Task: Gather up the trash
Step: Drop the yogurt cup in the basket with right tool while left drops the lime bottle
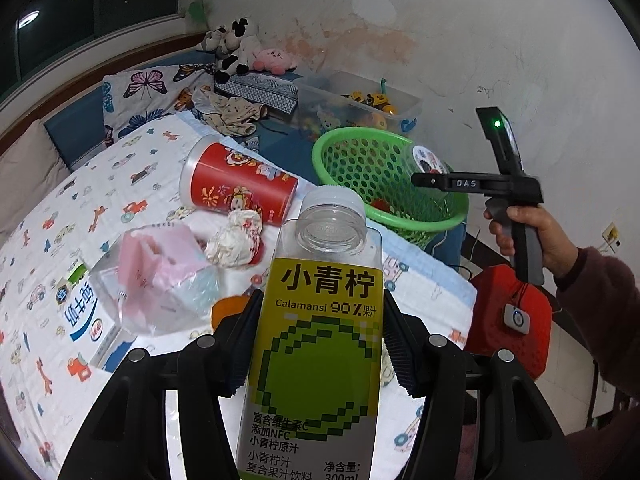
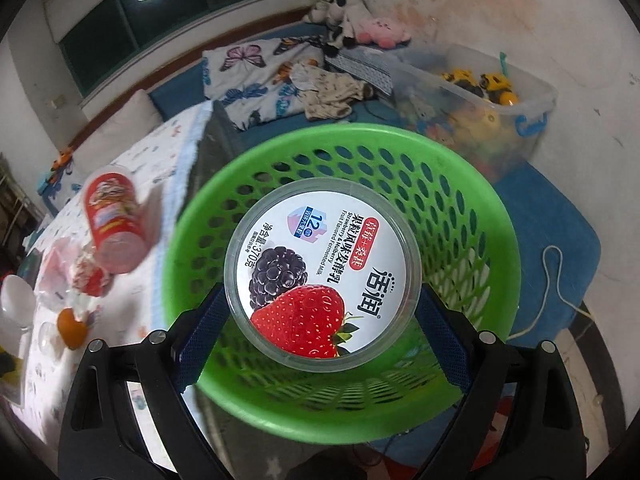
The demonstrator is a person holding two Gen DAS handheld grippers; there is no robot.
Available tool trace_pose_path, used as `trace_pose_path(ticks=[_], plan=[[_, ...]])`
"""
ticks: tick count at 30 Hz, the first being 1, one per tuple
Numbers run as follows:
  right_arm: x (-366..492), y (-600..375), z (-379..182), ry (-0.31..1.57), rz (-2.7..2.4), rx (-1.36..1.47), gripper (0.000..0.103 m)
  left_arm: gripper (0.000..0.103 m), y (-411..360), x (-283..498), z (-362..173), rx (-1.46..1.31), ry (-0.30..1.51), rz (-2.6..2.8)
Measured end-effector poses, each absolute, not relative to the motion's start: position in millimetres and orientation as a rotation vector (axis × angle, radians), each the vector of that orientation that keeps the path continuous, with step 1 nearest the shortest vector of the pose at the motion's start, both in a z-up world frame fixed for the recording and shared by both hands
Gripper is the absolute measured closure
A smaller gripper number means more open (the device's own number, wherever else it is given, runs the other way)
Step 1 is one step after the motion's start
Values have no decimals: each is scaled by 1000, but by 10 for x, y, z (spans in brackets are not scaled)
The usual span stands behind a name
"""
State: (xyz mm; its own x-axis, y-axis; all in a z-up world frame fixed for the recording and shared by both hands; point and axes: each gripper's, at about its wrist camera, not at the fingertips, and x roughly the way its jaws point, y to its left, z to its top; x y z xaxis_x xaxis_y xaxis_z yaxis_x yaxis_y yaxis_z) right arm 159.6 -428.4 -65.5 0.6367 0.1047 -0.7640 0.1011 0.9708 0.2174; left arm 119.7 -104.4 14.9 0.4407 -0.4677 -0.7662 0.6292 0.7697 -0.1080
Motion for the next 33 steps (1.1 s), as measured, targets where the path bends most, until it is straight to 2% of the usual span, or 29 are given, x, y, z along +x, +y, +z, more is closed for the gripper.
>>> trace_pose_path(ticks=[12,33], plan=[[1689,-4406,-750,887,-29,232,10,48,-1467,1494,257,202,874,-734],[918,-4549,-382,786,-39,242,10,48,-2725,1889,107,276,950,-866]])
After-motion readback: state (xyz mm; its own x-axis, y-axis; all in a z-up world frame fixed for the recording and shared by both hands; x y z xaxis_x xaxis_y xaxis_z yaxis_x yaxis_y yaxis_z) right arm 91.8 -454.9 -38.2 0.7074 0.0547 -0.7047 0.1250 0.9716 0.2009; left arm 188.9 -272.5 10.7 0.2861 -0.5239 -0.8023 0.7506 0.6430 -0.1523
